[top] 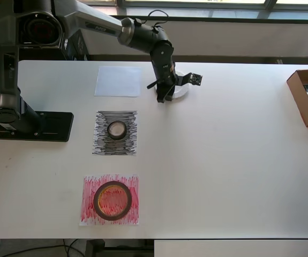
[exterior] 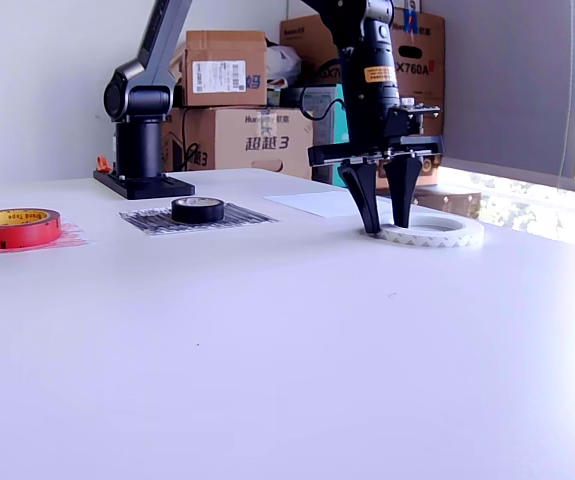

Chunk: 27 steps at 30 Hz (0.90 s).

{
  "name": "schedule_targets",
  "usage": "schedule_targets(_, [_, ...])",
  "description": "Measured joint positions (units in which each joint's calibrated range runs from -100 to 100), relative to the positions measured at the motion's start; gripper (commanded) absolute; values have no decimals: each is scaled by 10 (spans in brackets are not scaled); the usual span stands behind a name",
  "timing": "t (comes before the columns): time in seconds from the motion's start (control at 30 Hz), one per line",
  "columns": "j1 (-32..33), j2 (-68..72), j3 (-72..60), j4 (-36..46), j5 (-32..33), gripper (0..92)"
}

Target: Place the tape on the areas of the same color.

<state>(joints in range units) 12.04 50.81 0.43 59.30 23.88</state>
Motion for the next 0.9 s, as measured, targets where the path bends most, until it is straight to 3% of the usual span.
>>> schedule_targets(0.37, [9, 1, 0, 2, 0, 392])
schedule_targets(0.47, [9, 1, 0, 2, 0, 263])
schedule_targets(0.57, [7, 1, 0, 2, 0, 21])
schedule_targets(0.9, [8, -6, 0, 2, -21, 0])
